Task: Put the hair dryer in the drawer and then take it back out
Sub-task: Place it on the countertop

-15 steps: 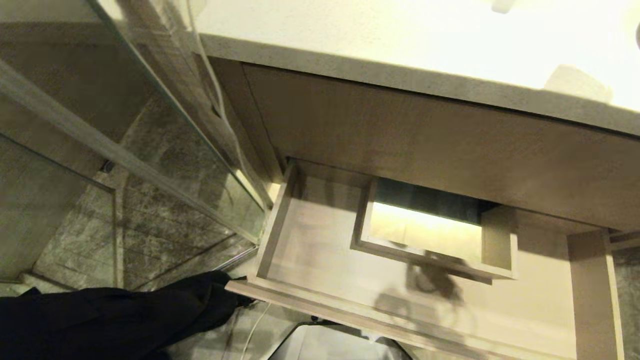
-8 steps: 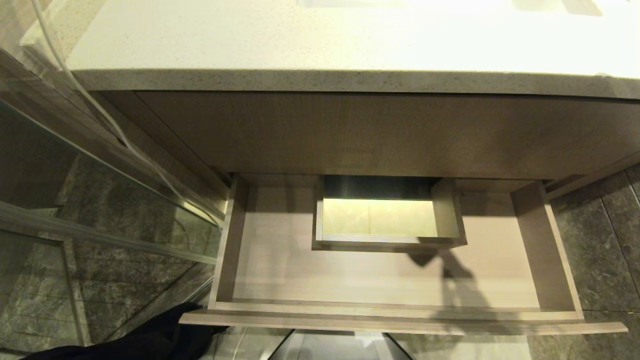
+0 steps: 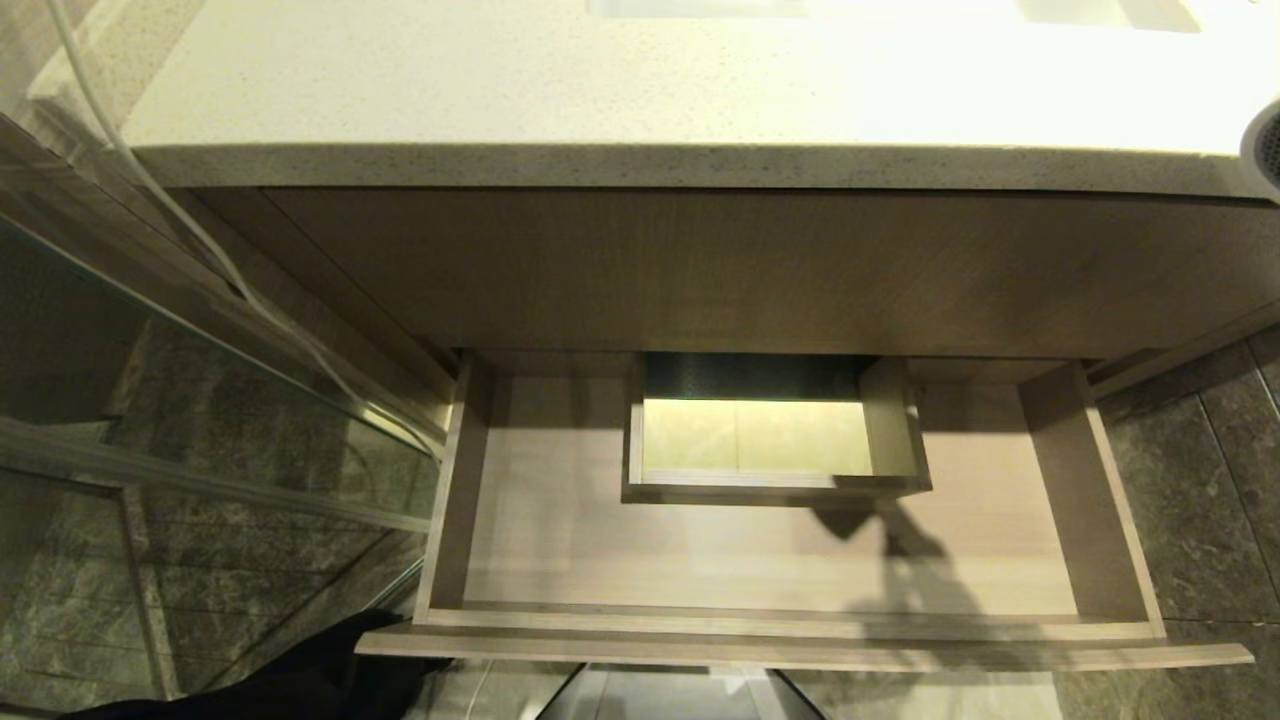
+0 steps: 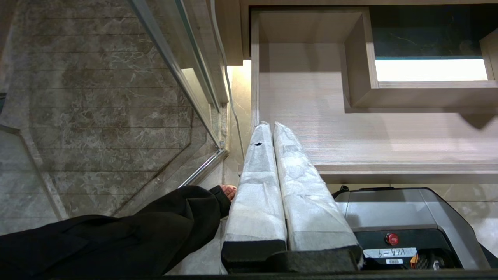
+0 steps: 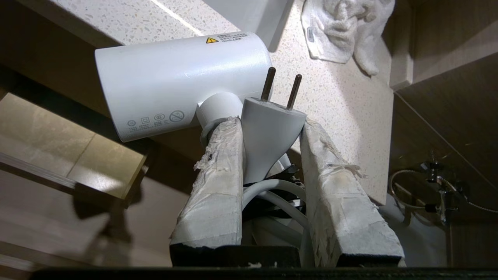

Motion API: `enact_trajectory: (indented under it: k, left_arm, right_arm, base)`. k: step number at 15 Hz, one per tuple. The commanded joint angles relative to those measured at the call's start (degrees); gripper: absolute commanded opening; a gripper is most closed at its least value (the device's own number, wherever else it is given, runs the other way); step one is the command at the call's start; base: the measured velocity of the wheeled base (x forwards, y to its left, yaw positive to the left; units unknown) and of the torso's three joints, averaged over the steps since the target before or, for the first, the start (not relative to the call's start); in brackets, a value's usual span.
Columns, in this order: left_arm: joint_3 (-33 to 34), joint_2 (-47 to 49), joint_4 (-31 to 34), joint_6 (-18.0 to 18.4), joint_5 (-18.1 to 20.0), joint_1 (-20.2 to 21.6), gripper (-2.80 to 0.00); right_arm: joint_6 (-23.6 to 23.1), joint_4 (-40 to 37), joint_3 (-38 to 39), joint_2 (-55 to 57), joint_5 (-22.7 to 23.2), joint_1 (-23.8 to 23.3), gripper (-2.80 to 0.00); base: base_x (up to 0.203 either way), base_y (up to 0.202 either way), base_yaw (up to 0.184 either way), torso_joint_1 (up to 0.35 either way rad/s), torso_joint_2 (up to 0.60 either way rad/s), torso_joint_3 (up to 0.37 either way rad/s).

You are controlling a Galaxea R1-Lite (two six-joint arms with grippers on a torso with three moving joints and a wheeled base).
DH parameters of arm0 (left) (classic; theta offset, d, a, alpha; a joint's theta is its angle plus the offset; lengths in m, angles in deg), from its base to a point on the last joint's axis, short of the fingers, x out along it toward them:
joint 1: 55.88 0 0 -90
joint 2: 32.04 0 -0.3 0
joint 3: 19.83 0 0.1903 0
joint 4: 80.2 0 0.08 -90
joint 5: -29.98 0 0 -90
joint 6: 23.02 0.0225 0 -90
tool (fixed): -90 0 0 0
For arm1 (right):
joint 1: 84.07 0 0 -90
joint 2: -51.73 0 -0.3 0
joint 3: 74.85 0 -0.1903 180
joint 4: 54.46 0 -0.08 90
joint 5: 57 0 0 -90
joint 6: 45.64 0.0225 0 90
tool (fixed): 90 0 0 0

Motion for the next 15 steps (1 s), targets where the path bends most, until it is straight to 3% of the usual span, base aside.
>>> enact_trajectory:
  k: [1, 8, 15]
  left_arm:
    - [0.1, 0.0, 0.0, 0.0, 0.0, 0.0, -2.80]
    - [0.1, 0.0, 0.0, 0.0, 0.0, 0.0, -2.80]
    - [0.1, 0.0, 0.0, 0.0, 0.0, 0.0, -2.80]
  right_arm:
    - [0.4, -0.6, 0.2, 0.2, 0.2, 0.0, -2.80]
    - [0.7, -0.5, 0.2, -0.2, 0.5, 0.0, -2.80]
    - [0.8, -1.3, 1.6, -1.7, 0.4, 0.0, -2.80]
  base:
    - [0.000, 0.000, 0.000, 0.000, 0.00, 0.000]
    - [0.000, 0.000, 0.000, -0.199, -0.06, -0.260]
    - [0.000, 0.000, 0.000, -0.036, -0.01, -0.045]
